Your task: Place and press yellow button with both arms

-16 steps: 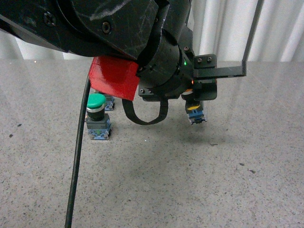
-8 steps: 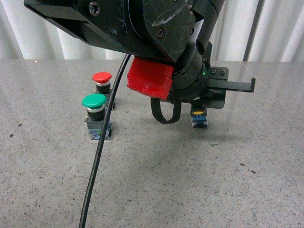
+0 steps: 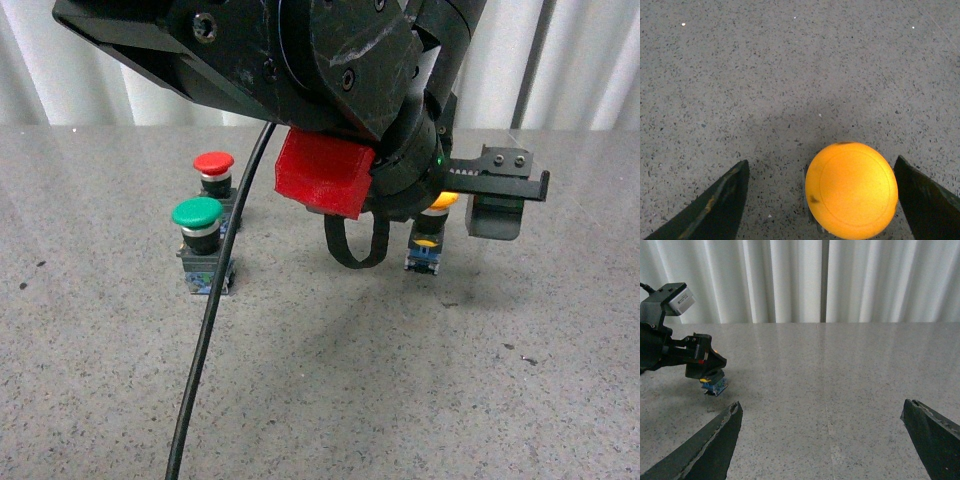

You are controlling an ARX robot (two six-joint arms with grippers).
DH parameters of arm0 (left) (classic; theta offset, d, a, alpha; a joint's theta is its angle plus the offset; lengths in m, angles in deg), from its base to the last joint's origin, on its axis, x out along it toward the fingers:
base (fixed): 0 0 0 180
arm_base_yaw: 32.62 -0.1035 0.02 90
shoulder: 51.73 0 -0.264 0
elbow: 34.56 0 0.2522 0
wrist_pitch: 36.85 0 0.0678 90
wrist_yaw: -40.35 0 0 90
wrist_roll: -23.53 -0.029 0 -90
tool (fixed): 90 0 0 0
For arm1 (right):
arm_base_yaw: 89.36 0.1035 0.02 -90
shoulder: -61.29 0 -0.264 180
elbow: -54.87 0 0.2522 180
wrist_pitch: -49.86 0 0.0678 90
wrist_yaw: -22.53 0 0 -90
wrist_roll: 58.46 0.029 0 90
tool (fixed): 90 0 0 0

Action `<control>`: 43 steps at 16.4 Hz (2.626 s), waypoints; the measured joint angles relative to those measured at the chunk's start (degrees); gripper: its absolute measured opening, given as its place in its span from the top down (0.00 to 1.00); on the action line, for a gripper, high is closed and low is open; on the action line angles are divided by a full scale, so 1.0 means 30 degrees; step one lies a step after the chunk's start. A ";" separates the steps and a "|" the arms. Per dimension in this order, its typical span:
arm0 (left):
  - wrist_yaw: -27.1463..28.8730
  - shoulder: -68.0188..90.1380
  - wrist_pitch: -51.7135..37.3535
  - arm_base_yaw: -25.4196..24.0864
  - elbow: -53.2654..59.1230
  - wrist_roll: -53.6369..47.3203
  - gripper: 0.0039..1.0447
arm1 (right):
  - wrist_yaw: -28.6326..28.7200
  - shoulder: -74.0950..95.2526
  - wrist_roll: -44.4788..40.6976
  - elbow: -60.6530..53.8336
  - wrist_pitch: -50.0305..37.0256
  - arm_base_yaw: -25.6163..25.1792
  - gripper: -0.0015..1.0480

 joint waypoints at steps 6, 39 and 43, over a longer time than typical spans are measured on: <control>0.0488 -0.2994 -0.2259 -0.0408 0.1974 -0.1705 0.06 | 0.0000 0.0000 0.0007 0.0000 0.0007 0.0000 0.06; -0.3118 -3.4447 -0.4109 -1.2415 2.6367 -0.3818 0.99 | 0.0007 0.0000 0.0000 0.0000 0.0000 0.0000 0.06; -0.3111 -3.5656 -0.2951 -1.2415 2.6367 -0.3818 0.99 | 0.0007 0.0000 0.0007 0.0000 0.0000 0.0000 0.06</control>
